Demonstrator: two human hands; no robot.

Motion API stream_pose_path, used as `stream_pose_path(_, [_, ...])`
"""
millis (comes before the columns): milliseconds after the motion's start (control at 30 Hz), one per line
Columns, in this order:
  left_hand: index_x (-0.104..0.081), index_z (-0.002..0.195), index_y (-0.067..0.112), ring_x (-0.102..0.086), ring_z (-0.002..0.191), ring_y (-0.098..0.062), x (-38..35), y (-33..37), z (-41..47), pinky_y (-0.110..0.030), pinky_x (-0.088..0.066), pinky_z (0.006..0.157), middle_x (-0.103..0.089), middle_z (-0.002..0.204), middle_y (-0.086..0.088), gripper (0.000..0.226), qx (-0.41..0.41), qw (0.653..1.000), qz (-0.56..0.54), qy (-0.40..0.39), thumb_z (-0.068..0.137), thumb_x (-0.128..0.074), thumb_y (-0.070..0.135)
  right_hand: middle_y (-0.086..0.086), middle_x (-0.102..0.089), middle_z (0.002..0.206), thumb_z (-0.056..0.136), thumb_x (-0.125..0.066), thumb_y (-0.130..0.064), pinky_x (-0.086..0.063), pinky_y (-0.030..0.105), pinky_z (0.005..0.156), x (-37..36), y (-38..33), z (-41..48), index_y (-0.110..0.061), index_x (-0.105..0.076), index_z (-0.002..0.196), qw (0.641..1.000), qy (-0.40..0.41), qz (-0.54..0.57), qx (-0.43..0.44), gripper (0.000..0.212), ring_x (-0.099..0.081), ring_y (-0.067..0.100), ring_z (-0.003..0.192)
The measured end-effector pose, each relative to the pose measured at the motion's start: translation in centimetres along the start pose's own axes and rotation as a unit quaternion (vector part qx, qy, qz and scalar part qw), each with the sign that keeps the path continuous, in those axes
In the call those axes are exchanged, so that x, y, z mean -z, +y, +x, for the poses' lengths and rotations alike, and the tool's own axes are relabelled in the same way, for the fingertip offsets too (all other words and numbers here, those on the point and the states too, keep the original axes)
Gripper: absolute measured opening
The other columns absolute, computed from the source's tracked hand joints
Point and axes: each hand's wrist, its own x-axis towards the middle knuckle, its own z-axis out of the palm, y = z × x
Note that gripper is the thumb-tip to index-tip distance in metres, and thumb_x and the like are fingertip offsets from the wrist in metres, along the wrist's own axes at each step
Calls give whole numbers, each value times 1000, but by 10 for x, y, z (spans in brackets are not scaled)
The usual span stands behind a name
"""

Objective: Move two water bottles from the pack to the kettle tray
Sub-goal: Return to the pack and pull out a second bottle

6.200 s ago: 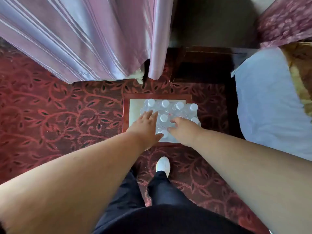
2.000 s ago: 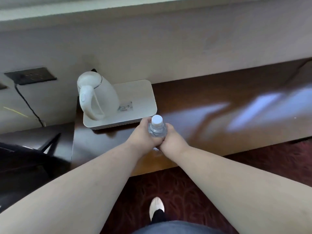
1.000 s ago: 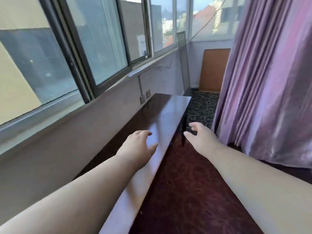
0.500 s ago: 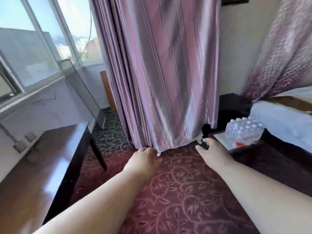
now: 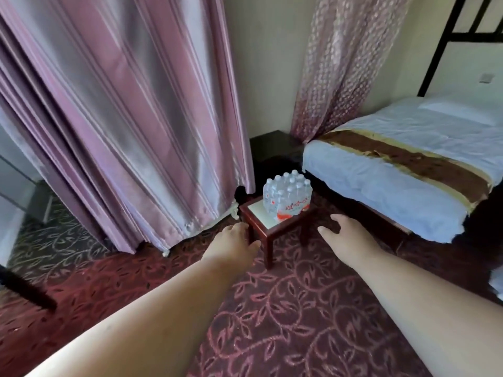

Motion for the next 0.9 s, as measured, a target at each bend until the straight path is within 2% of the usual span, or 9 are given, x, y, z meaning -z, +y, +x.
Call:
stream_pose_path(67, [-43, 142, 26, -58, 112, -25, -13, 7, 28, -43, -53, 90, -51, 137, -4, 62, -1, 1000, -8, -13, 88, -56, 53, 7, -49, 147, 92, -59, -54, -45, 37, 103, -6, 11, 20, -21, -47, 147, 1000, -10, 4, -18, 65, -53, 25, 128])
stream_pose_path(167, [-41, 142, 26, -50, 122, -23, -33, 8, 77, -38, -45, 98, -50, 138, -3, 61, -4, 1000, -4, -26, 88, -58, 51, 7, -49, 147, 96, -57, -45, -43, 33, 99, -17, 19, 59, -23, -45, 148, 999, -27, -9, -24, 58, -55, 22, 125])
stream_pose_path(300, [-33, 149, 23, -42, 132, -25, -54, 12, 174, -41, -40, 104, -44, 146, -4, 70, -25, 999, -1, -43, 90, -57, 52, 5, -44, 152, 97, -57, -44, -40, 33, 103, -28, 10, 139, -23, -43, 150, 999, -24, -25, -27, 59, -50, 23, 131])
stream_pose_path(433, [-27, 151, 23, -42, 132, -26, -61, 24, 286, -45, -42, 104, -41, 149, -2, 74, -59, 994, 18, -90, 91, -56, 53, 5, -42, 155, 98, -55, -44, -36, 34, 108, -36, -3, 226, -21, -40, 152, 997, -27, -45, -52, 60, -46, 23, 136])
stream_pose_path(533, [-27, 151, 22, -45, 130, -28, -63, 28, 355, -43, -42, 101, -42, 148, -4, 73, -94, 990, 48, -95, 90, -56, 52, 5, -41, 156, 97, -55, -47, -33, 34, 110, -43, -9, 278, -21, -40, 152, 996, -29, -55, -66, 63, -44, 24, 139])
stream_pose_path(600, [-28, 151, 22, -47, 127, -29, -68, 27, 389, -42, -43, 97, -44, 147, -6, 74, -101, 988, 60, -105, 90, -55, 53, 5, -42, 155, 97, -56, -47, -33, 33, 109, -51, -9, 306, -21, -40, 152, 995, -37, -56, -72, 64, -44, 23, 138])
stream_pose_path(700, [-25, 152, 21, -42, 132, -29, -82, 22, 428, -43, -41, 101, -39, 151, -6, 75, -97, 984, 72, -130, 90, -53, 54, 5, -44, 153, 95, -58, -47, -34, 31, 108, -66, -4, 344, -20, -40, 152, 993, -66, -48, -81, 65, -46, 22, 136])
stream_pose_path(800, [-24, 152, 22, -36, 137, -29, -97, 15, 464, -45, -38, 105, -34, 155, -5, 78, -74, 984, 71, -146, 88, -53, 57, 5, -49, 150, 94, -61, -44, -37, 30, 104, -78, 2, 389, -20, -43, 150, 990, -102, -60, -78, 63, -50, 23, 134])
stream_pose_path(900, [-23, 153, 21, -29, 142, -27, -121, 13, 511, -45, -33, 110, -30, 157, -4, 82, -65, 983, 85, -149, 88, -55, 58, 3, -61, 136, 94, -62, -41, -39, 26, 88, -89, 12, 445, -23, -52, 142, 987, -135, -61, -64, 53, -59, 25, 121])
